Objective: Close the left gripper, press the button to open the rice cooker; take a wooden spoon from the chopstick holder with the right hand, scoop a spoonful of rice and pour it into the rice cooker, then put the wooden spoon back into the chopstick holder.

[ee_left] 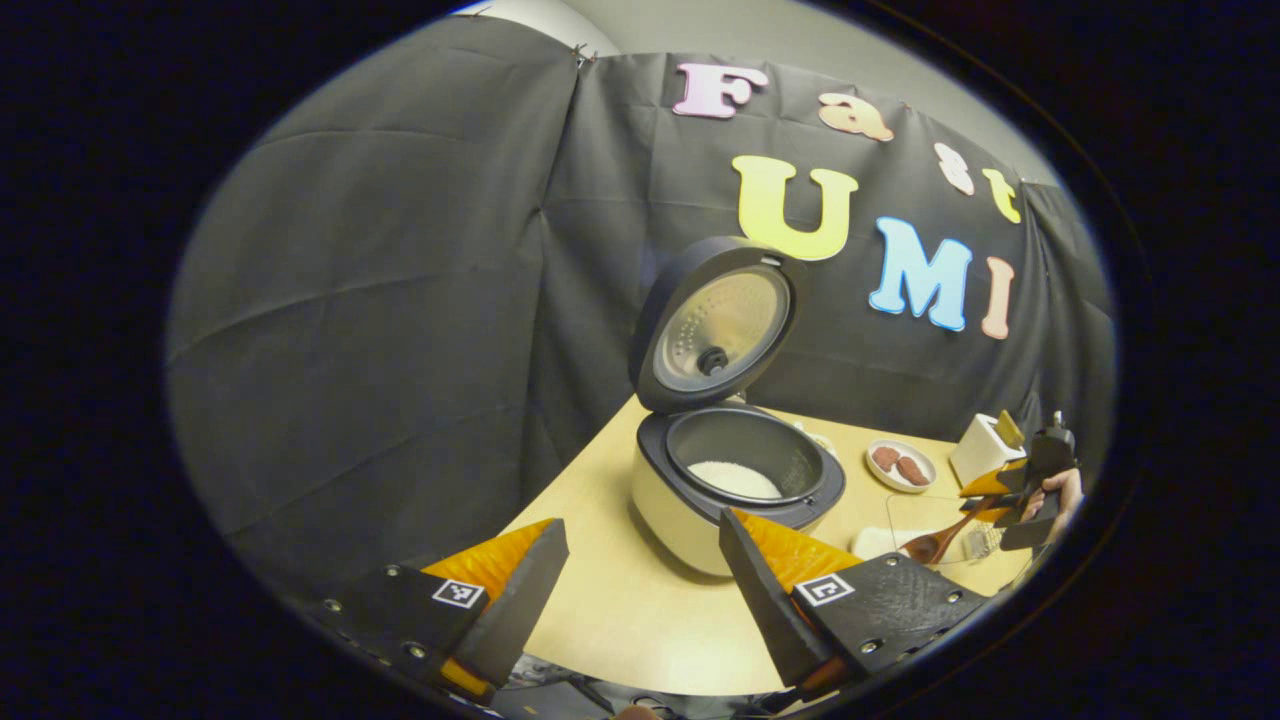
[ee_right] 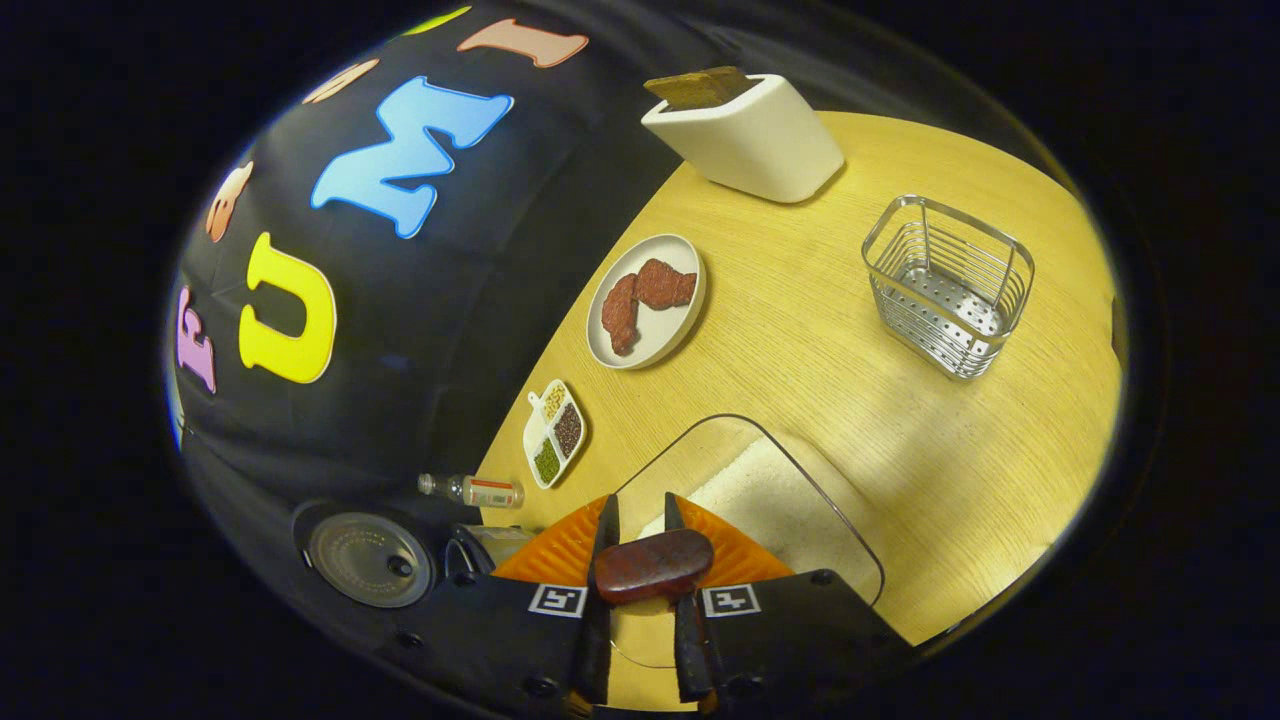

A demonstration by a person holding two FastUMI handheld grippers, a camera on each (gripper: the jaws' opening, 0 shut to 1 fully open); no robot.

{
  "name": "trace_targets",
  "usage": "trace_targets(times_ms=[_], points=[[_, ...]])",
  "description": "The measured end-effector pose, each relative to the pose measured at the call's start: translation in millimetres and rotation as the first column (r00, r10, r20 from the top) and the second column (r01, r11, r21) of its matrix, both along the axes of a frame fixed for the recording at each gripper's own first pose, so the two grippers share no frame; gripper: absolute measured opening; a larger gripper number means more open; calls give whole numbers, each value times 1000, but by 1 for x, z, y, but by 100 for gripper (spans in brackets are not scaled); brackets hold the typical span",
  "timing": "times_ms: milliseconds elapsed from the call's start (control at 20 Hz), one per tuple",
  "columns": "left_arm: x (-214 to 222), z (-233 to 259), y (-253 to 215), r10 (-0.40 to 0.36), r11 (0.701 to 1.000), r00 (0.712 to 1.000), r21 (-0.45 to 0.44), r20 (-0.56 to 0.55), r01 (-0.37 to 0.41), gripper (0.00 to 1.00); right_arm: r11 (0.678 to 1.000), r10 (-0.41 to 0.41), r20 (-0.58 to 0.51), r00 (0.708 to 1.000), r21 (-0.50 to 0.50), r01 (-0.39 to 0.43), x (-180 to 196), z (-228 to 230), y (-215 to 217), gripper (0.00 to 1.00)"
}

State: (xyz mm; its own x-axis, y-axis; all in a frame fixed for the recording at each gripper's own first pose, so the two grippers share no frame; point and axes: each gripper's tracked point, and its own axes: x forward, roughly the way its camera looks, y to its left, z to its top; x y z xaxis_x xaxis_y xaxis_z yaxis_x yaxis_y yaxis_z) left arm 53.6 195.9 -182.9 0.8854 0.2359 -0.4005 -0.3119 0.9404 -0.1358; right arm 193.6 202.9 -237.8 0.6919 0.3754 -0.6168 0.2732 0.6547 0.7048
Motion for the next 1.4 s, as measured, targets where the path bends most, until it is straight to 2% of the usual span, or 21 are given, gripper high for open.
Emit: trace_targets(times_ms=[50,100,300,400,450,500,550,600,650,700,750,900,950,1000,1250,1300,1350,1400], points=[[1,1,-2,-5,1000,1000,3,1,5,97,1000,-9,11,1000,7,8,3,5,-3,24],[0,0,-3,-9,1000,1000,6,2,9,96,1000,-18,21,1000,15,18,6,11,-6,28],[4,1,-10,-19,1000,1000,4,10,19,96,995,-59,51,997,85,55,18,40,-14,28],[5,-2,-11,-20,1000,1000,-4,9,20,96,992,-53,58,997,114,47,22,48,-12,28],[6,-3,-11,-20,1000,1000,-9,8,20,96,992,-59,55,997,113,52,24,48,-16,24],[6,-7,-12,-20,1000,1000,-11,3,20,96,992,-69,49,996,112,63,25,49,-20,28],[7,-10,-11,-21,1000,1000,-9,-4,21,96,990,-75,47,996,121,68,27,52,-20,24],[7,-12,-10,-21,1000,1000,-6,-8,21,96,988,-75,45,996,138,68,27,57,-20,28],[7,-13,-9,-21,1000,1000,-7,-10,21,96,984,-74,36,997,163,67,28,60,-17,24],[7,-15,-8,-19,1000,1000,-9,-14,19,96,979,-66,22,998,194,60,28,64,-13,31],[9,-15,-8,-18,1000,1000,-14,-15,18,96,973,-56,16,998,226,51,29,70,-9,28],[12,-18,-4,-3,1000,1000,-20,-22,2,96,961,-53,8,999,274,49,37,78,-3,28],[12,-16,-3,4,1000,1000,-17,-18,-4,97,959,-46,7,999,280,42,39,82,3,24],[11,-13,-1,12,1000,1000,-11,-13,-12,96,957,-30,10,999,288,26,41,88,9,27],[9,-11,3,44,999,999,-17,-5,-44,96,940,52,59,997,334,-69,52,129,58,27],[8,-14,5,49,999,999,-20,-10,-49,96,936,68,72,995,340,-89,56,136,71,24],[6,-13,7,56,998,998,-20,-13,-57,97,933,87,86,993,342,-111,58,143,84,28],[7,-12,10,62,998,998,-20,-10,-62,97,929,109,98,989,345,-137,60,150,98,24]])
